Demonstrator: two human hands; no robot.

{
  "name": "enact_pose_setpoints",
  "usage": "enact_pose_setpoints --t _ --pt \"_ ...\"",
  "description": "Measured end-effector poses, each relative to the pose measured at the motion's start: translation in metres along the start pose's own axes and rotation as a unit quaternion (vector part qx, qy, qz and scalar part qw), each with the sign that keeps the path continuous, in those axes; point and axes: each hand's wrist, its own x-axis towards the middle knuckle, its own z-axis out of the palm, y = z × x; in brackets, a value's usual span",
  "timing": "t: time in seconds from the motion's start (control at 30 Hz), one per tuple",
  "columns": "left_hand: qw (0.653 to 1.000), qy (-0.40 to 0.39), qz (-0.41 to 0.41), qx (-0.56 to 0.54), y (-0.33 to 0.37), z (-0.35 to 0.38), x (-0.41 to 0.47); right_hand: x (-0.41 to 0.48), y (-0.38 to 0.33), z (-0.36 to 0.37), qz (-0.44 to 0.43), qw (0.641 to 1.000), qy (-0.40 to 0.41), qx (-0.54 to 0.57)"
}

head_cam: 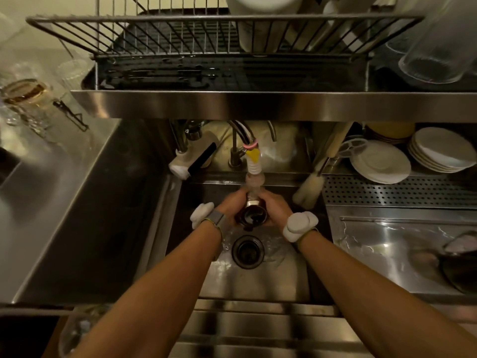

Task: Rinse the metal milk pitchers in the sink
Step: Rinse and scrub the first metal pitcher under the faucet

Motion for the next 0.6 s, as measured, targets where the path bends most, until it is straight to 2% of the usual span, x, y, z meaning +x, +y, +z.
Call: enact_pose_setpoints --t 0.17,0.23,0.43,0.6 --pt "0.997 -0.064 -0.042 -0.021 0.0 0.003 -0.003 -0.003 0.0 -0.013 -0.001 0.999 -0.026 -0.028" --pt "0.997 -0.062 -0.042 -0.01 0.002 0.001 -0.005 -0.005 0.001 -0.016 -0.013 0.998 -0.023 -0.058" --pt "0.996 -0.051 -0.057 -0.054 0.008 -0.001 -0.007 -0.006 -0.002 -0.014 -0.127 0.973 -0.01 -0.191" --pt "0.994 -0.06 -0.087 -0.042 0.005 -0.005 -0.007 -0.009 0.005 -0.013 -0.147 0.969 0.031 -0.198"
